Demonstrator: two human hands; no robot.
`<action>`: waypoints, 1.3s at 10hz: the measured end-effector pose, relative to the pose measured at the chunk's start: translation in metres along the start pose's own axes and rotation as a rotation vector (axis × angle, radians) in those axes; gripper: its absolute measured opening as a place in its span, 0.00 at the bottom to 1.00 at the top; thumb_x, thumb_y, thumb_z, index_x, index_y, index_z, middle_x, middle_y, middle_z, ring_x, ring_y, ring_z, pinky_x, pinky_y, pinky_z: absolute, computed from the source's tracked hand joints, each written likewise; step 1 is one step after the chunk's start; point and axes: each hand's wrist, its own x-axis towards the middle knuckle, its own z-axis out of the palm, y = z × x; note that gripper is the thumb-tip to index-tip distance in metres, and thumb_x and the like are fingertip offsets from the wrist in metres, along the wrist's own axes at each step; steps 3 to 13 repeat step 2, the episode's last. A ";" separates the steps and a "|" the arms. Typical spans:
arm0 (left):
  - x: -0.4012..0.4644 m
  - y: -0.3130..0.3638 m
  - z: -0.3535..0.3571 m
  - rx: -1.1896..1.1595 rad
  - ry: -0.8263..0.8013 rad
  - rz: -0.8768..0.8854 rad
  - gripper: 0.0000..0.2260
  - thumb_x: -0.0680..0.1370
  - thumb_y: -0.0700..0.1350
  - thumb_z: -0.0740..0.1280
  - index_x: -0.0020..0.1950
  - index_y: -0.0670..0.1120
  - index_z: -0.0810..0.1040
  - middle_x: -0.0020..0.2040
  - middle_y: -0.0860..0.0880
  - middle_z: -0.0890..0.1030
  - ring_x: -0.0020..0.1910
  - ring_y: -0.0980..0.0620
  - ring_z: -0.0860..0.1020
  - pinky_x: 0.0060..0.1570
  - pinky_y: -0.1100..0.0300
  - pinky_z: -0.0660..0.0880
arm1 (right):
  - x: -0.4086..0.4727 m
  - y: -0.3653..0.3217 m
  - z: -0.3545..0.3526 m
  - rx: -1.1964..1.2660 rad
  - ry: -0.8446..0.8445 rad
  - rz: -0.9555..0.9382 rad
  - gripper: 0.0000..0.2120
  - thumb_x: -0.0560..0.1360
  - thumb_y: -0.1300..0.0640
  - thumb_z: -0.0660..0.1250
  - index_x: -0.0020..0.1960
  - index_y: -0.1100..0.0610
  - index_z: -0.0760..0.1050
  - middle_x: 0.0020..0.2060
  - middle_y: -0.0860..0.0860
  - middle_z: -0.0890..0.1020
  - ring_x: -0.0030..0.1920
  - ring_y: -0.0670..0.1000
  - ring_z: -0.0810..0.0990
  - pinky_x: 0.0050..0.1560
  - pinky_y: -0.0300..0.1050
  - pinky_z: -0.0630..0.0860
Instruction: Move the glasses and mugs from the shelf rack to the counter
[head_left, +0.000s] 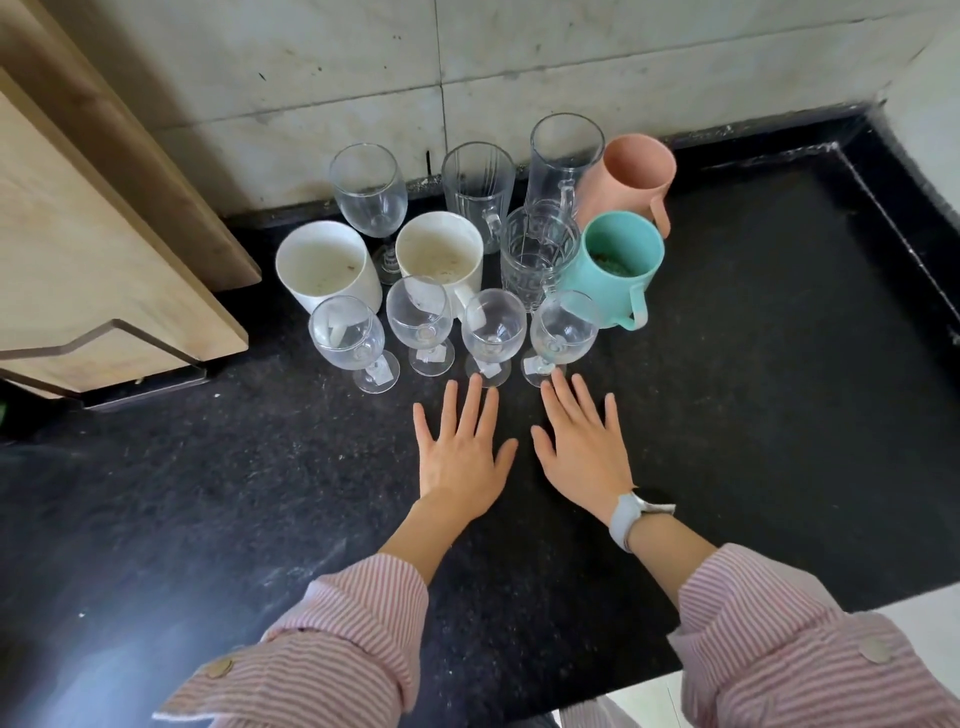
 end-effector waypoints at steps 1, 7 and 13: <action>-0.001 -0.002 0.004 0.027 0.012 -0.014 0.30 0.77 0.63 0.41 0.75 0.52 0.38 0.77 0.52 0.38 0.76 0.48 0.37 0.69 0.40 0.32 | -0.003 -0.007 -0.012 0.073 -0.082 0.028 0.27 0.79 0.49 0.52 0.75 0.54 0.49 0.77 0.52 0.48 0.77 0.53 0.44 0.76 0.59 0.47; -0.001 -0.001 0.009 0.050 0.036 -0.035 0.29 0.76 0.63 0.37 0.72 0.53 0.33 0.74 0.53 0.35 0.75 0.49 0.35 0.69 0.39 0.32 | -0.015 -0.011 -0.038 0.144 -0.126 0.165 0.24 0.79 0.47 0.54 0.72 0.54 0.60 0.74 0.53 0.63 0.75 0.54 0.57 0.74 0.58 0.54; -0.001 -0.001 0.009 0.050 0.036 -0.035 0.29 0.76 0.63 0.37 0.72 0.53 0.33 0.74 0.53 0.35 0.75 0.49 0.35 0.69 0.39 0.32 | -0.015 -0.011 -0.038 0.144 -0.126 0.165 0.24 0.79 0.47 0.54 0.72 0.54 0.60 0.74 0.53 0.63 0.75 0.54 0.57 0.74 0.58 0.54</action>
